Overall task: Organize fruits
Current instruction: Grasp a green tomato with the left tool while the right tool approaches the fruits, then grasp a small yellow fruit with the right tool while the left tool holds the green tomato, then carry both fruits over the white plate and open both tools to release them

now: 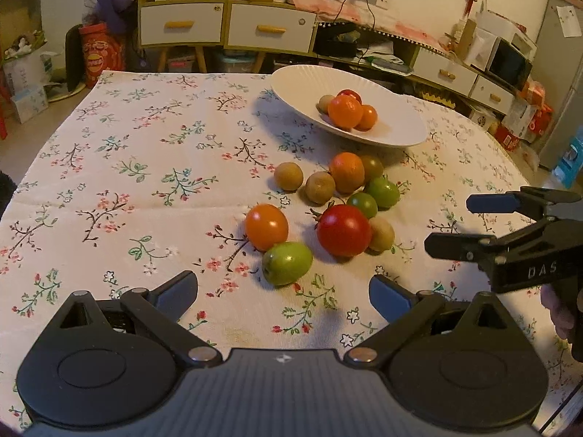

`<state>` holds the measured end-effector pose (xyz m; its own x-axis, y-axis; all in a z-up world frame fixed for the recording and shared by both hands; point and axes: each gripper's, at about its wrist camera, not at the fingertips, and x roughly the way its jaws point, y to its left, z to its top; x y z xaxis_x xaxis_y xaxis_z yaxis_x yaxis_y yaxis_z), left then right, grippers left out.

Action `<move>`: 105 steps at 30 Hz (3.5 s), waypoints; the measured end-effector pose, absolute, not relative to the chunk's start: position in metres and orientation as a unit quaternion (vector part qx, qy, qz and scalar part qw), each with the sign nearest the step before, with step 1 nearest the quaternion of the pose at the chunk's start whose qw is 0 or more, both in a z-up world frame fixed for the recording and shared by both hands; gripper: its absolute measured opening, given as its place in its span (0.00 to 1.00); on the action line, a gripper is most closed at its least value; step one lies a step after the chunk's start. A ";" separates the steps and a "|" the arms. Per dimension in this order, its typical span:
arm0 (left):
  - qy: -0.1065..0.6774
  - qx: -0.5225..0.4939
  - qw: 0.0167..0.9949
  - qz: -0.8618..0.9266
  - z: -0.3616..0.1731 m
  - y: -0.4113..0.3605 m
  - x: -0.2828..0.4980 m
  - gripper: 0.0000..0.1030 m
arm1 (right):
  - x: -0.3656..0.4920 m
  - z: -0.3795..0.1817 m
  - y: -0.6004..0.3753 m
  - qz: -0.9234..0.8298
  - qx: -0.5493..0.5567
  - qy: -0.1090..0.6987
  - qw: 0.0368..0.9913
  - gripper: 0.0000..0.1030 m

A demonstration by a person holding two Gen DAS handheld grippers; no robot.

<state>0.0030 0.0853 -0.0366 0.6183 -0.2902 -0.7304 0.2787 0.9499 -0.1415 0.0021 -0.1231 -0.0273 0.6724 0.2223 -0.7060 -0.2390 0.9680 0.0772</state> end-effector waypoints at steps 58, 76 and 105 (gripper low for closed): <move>0.392 -0.025 0.900 -0.190 -0.046 0.078 0.010 0.26 | 0.007 -0.044 -0.082 0.211 -0.056 0.362 0.906 0.21; 0.393 -0.048 0.897 -0.197 -0.035 0.081 0.010 0.26 | 0.006 -0.030 -0.092 0.205 -0.008 0.378 0.903 0.21; 0.338 -0.050 0.914 -0.217 0.004 0.021 0.060 0.26 | 0.047 0.013 -0.154 0.138 0.063 0.328 0.933 0.21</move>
